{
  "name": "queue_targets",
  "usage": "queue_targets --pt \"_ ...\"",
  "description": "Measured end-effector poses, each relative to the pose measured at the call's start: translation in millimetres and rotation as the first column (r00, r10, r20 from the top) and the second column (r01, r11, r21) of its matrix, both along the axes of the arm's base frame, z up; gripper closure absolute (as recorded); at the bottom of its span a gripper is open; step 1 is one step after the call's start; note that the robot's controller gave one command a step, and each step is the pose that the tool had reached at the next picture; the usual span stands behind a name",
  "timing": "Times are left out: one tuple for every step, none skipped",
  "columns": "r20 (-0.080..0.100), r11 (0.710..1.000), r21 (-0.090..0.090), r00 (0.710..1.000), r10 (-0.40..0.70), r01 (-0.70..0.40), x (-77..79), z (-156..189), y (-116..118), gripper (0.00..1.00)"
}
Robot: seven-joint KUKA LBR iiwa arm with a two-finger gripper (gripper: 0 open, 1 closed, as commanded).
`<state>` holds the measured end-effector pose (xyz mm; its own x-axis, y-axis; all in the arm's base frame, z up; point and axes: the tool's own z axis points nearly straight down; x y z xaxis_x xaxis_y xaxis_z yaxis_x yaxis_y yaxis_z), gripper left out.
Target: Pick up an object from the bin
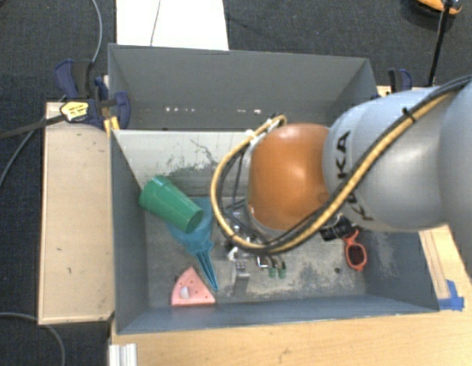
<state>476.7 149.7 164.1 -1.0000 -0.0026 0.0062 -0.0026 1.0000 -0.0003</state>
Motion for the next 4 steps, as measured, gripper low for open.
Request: queue_targets --pt "0.008 1.000 0.001 1.000 -0.005 0.005 2.1 3.8 -0.6 0.00" --pt "0.007 0.991 0.004 0.991 0.133 -0.133 13.1 -7.2 -21.1 0.00" --pt "0.008 0.961 -0.002 0.961 0.275 -0.275 33.7 -16.1 -51.4 0.00" --pt "0.012 0.987 0.003 0.987 0.161 -0.161 41.9 -43.5 -53.7 0.00"
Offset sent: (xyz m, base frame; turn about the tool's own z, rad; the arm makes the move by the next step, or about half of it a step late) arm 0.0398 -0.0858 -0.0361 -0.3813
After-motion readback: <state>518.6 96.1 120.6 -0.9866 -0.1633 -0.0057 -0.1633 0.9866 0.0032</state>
